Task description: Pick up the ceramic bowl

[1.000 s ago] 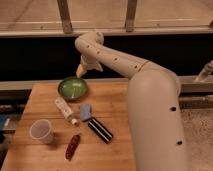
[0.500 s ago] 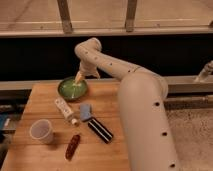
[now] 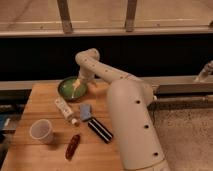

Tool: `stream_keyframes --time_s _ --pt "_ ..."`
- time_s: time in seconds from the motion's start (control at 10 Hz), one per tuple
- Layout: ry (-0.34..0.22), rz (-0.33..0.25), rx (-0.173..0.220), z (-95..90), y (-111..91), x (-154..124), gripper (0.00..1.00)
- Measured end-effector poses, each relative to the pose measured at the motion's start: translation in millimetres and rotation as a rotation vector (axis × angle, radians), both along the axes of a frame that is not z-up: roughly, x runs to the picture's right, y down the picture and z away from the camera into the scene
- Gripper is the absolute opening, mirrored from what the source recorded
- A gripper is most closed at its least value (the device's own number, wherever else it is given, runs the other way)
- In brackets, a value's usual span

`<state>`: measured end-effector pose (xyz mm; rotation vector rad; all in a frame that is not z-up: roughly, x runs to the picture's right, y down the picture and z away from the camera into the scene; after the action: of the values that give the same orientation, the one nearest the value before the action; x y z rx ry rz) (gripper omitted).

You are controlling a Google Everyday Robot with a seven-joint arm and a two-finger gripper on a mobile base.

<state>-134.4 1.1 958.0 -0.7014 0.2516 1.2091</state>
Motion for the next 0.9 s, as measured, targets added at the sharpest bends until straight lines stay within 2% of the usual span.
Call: stream_keyframes --time_s 0.3,0.6,0.7,0.9 --pt "-0.011 -0.001 -0.077 26.3 19.6 -10.4 0.78" --pt "-0.035 -0.014 -0.112 35.8 25.7 -18.6 0.5" --pt "-0.039 -0.016 -0.112 36.3 25.7 -18.3 0.42" --pt "-0.058 -0.019 -0.098 33.1 23.2 -20.6 0.2"
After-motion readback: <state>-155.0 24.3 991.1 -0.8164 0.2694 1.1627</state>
